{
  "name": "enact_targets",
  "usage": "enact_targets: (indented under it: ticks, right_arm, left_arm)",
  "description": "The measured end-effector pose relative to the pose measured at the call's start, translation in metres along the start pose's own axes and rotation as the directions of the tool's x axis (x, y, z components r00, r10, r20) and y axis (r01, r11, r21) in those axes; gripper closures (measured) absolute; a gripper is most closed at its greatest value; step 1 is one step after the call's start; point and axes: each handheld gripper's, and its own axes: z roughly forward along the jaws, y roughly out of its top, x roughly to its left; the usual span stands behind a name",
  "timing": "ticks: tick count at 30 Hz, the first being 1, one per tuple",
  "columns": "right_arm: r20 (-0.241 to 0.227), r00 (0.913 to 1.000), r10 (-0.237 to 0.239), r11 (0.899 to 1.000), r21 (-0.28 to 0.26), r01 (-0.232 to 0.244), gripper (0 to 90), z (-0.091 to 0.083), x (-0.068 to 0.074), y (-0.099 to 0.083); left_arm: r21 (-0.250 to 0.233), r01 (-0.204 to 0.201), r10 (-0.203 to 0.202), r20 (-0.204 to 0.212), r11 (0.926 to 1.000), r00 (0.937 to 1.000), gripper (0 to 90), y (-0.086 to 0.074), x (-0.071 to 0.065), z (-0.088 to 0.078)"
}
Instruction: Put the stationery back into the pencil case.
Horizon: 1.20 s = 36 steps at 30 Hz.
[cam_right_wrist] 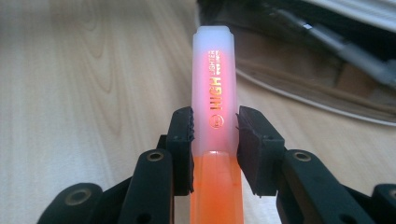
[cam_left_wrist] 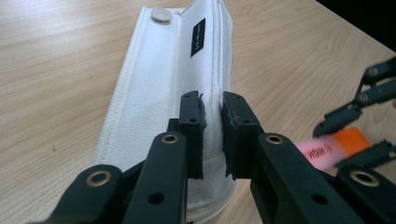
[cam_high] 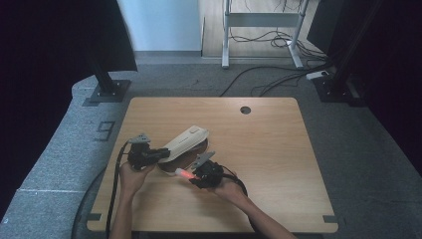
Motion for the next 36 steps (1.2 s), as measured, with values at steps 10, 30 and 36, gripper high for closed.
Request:
enact_targets:
  ticks: [10,30,36]
  right_arm:
    - [0.055,0.9984,0.011,1.000,0.005,-0.011,65.4,0.001,-0.024,0.008]
    - [0.113,0.9936,0.007,0.998,0.065,-0.015,65.4,0.031,-0.057,0.026]
    - [0.116,0.9932,0.004,0.998,0.061,-0.011,65.4,0.037,-0.061,0.032]
  left_arm:
    - [-0.001,-0.001,0.001,0.001,1.0000,1.0000,79.2,0.000,0.000,0.000]
    - [-0.009,-0.001,0.001,0.002,1.0000,1.0000,79.3,0.001,0.000,-0.002]
    - [-0.010,-0.001,0.001,-0.003,0.9999,1.0000,79.3,0.001,-0.001,-0.002]
